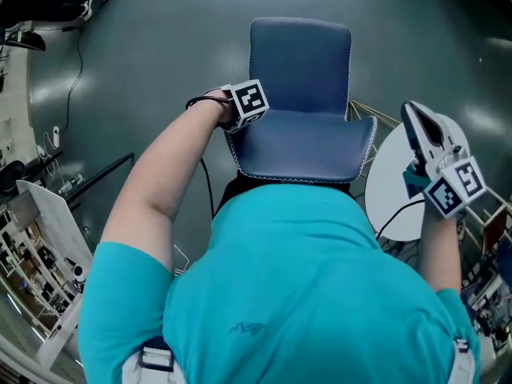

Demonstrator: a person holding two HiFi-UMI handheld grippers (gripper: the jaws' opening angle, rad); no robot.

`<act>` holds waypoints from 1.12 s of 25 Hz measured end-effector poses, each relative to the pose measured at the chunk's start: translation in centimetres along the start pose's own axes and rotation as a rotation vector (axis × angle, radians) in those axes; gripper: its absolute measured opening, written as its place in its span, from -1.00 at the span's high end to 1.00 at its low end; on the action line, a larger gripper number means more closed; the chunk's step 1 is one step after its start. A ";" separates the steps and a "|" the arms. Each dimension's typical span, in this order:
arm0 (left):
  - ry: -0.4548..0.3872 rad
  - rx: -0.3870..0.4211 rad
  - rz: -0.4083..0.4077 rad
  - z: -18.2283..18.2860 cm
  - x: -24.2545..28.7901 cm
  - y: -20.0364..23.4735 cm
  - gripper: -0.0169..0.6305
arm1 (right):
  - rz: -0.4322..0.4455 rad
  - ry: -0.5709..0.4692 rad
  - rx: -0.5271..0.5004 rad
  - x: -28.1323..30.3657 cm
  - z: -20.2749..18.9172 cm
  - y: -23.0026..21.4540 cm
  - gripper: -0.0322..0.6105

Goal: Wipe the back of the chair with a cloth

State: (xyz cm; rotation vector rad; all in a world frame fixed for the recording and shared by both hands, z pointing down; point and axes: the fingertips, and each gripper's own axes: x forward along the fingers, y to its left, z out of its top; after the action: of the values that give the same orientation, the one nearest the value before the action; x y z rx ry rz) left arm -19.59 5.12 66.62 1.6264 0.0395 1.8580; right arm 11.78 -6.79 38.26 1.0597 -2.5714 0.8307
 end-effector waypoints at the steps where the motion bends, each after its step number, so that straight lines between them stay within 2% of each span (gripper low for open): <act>1: 0.026 -0.011 -0.002 0.1 0.4 0.3 0.76 | -0.001 -0.002 0.012 -0.3 -0.4 -0.9 0.93; 7: 0.161 -0.051 -0.055 0.2 1.6 1.4 0.77 | -0.019 -0.016 0.069 -1.9 -2.1 -4.4 0.93; 13: 0.261 -0.053 -0.057 1.1 2.7 0.7 0.76 | -0.031 -0.011 0.127 -3.7 -4.4 -6.6 0.93; 28: 0.227 -0.136 -0.122 0.9 3.5 1.3 0.77 | -0.028 -0.004 0.132 -2.2 -3.6 -7.5 0.93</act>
State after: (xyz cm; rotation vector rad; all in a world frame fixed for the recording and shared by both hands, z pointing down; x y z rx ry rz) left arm -19.37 5.42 70.46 1.2883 0.1048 1.8986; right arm 18.63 -7.73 43.37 1.1326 -2.5288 1.0039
